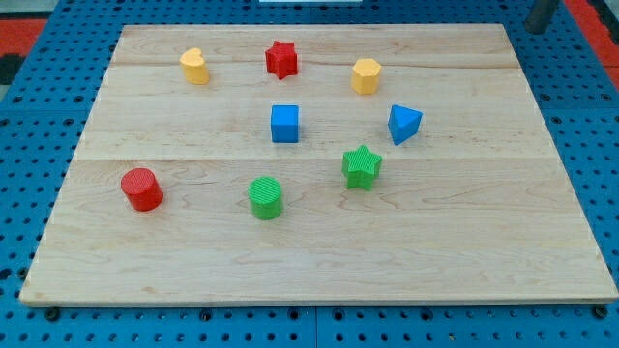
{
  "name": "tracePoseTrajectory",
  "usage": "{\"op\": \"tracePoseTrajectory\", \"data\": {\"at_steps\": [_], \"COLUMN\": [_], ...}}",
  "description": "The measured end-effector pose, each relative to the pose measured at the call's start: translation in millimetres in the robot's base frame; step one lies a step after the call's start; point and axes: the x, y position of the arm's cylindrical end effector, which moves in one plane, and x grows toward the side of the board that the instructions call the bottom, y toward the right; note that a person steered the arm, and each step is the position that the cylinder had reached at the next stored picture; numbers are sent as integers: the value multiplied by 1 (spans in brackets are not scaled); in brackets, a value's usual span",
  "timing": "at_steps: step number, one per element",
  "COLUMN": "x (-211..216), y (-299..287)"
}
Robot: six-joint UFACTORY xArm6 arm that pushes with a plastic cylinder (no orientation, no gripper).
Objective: Push the blue triangle to the green star
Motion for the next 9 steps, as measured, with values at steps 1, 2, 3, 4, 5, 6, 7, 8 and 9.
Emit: {"op": "tracePoseTrajectory", "data": {"at_steps": [1, 2, 3, 4, 5, 6, 7, 8, 9], "x": [-4, -4, -4, 12, 88, 111, 111, 111, 136], "y": [-1, -8, -9, -8, -36, -55, -55, -55, -56]}}
